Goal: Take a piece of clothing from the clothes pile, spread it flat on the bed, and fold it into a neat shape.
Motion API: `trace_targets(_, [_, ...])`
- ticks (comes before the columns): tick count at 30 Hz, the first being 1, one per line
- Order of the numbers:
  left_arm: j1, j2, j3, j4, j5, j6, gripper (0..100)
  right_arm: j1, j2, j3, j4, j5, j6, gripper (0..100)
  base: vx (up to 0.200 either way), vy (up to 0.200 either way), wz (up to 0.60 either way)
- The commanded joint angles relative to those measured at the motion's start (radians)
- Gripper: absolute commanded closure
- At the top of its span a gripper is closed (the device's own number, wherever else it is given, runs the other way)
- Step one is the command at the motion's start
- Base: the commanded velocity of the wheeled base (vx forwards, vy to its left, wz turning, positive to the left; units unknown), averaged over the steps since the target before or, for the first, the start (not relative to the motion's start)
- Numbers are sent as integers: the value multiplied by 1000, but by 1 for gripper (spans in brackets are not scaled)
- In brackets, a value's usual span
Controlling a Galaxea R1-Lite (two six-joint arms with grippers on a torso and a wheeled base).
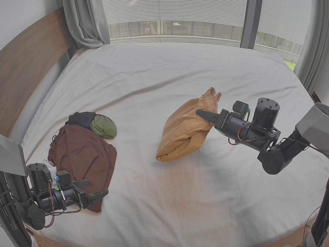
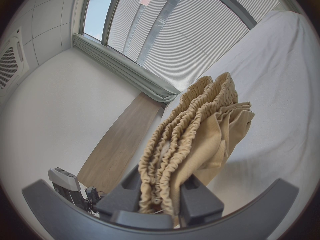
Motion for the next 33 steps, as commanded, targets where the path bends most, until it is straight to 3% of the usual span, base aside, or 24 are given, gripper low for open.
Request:
trace_targets(1, [-1,6,18,-1,0,-1,0,-8,51,-138,75,0,0,100,0,0,0])
trace_targets(33, [8,13,18,-1,0,5,0,-6,336,-759,443,-1,-6,100,0,0,0])
